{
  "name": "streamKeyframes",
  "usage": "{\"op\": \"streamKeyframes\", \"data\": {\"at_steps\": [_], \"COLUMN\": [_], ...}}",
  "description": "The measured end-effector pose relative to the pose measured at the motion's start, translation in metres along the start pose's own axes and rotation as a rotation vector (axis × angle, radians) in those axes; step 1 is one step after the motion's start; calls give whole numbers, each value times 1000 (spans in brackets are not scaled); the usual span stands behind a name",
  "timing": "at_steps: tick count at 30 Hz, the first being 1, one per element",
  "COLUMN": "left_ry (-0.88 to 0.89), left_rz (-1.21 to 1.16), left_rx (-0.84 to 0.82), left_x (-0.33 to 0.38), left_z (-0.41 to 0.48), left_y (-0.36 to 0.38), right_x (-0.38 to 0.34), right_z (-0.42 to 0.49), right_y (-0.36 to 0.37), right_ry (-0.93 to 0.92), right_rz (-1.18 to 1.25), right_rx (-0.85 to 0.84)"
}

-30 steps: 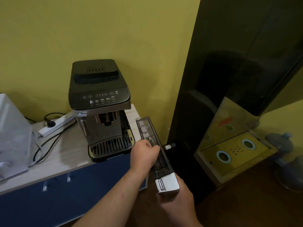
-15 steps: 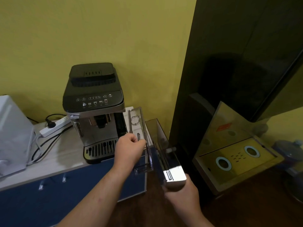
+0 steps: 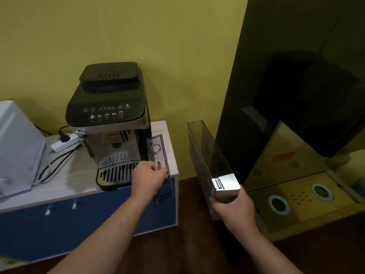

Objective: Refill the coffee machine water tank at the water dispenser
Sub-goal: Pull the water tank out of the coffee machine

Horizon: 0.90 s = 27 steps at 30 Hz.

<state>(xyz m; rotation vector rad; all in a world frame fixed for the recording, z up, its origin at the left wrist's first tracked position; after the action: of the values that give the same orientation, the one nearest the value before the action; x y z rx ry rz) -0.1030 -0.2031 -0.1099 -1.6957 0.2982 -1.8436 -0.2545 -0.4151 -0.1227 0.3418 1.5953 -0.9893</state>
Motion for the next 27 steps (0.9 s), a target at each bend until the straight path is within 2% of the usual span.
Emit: {"op": "streamKeyframes", "data": {"at_steps": [9, 17, 27], "left_ry": [136, 190, 197], "left_rz": [260, 530, 729], "left_rx": [40, -15, -4], "left_x": [-37, -65, -75], "left_z": [70, 120, 145], "left_y": [85, 156, 186], "right_x": [1, 10, 25], "right_z": [74, 119, 136], "right_y": [57, 93, 102], "right_ry": [42, 80, 100], "right_rz": [-13, -56, -95], "right_rx": [41, 65, 44]}}
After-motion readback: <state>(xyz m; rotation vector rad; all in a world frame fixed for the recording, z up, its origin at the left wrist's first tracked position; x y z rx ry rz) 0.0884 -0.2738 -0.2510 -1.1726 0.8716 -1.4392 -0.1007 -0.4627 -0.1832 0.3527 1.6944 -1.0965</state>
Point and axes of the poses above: each hand's wrist, its own z-axis towards the middle knuckle, its own y-axis out of the palm, x = y × z, the point moved 3 cm from there along z, towards the middle knuckle, and after that the axes turned 15 degrees about x, right-handed, at the moved point
